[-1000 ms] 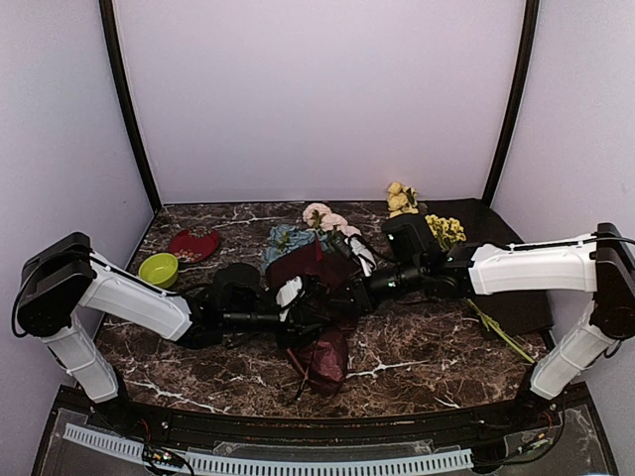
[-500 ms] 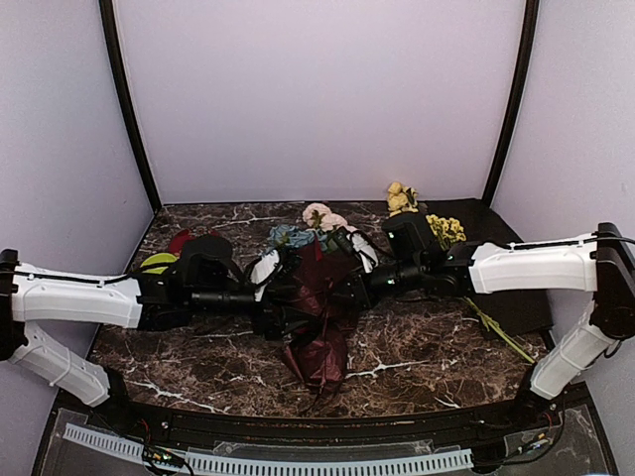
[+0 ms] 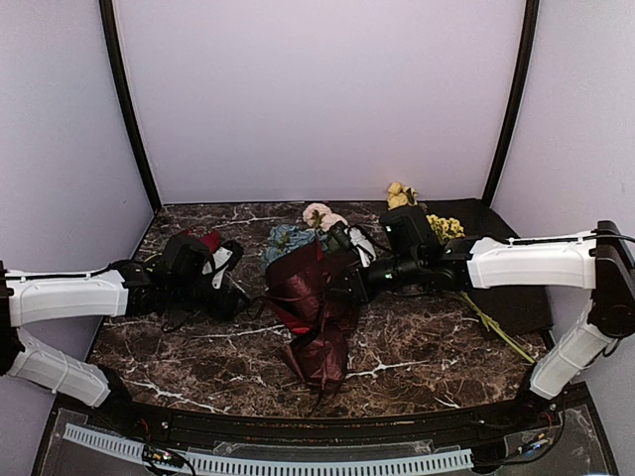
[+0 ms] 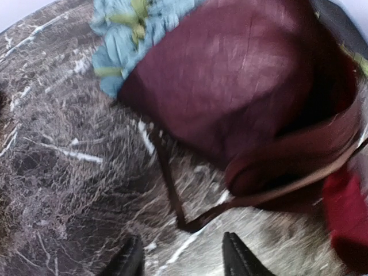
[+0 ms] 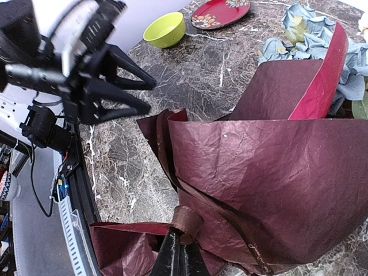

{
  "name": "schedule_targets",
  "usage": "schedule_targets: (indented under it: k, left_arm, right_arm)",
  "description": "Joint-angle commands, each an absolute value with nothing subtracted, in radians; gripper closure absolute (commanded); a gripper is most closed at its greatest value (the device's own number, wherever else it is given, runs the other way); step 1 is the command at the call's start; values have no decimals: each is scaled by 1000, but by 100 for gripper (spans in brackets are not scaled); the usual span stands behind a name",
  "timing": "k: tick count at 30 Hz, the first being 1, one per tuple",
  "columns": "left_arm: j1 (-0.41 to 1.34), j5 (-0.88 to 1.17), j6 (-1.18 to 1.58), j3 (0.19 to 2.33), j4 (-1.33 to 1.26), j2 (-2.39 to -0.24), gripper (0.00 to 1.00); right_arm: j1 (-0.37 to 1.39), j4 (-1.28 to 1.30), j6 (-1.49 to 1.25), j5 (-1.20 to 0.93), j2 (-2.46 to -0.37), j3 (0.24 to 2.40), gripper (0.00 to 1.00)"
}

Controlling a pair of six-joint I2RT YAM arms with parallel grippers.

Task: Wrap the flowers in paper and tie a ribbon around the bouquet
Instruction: Cross the ribbon over the folded bouquet.

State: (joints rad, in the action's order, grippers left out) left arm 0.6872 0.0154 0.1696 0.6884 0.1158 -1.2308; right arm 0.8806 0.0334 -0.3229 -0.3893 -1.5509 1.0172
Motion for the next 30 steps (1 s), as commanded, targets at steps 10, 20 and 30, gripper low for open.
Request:
schedule_targets:
  k: [10, 20, 30]
  left_arm:
    - [679, -93, 104, 575, -256, -1429, 52]
    - [679, 25, 49, 494, -341, -1247, 100]
    - [857, 305, -153, 519, -226, -913, 100]
  right_arm:
    - [875, 19, -334, -413, -1557, 1042, 100]
    - [873, 12, -343, -391, -1562, 1045, 100]
    - [858, 33, -371, -375, -1631, 1111, 100]
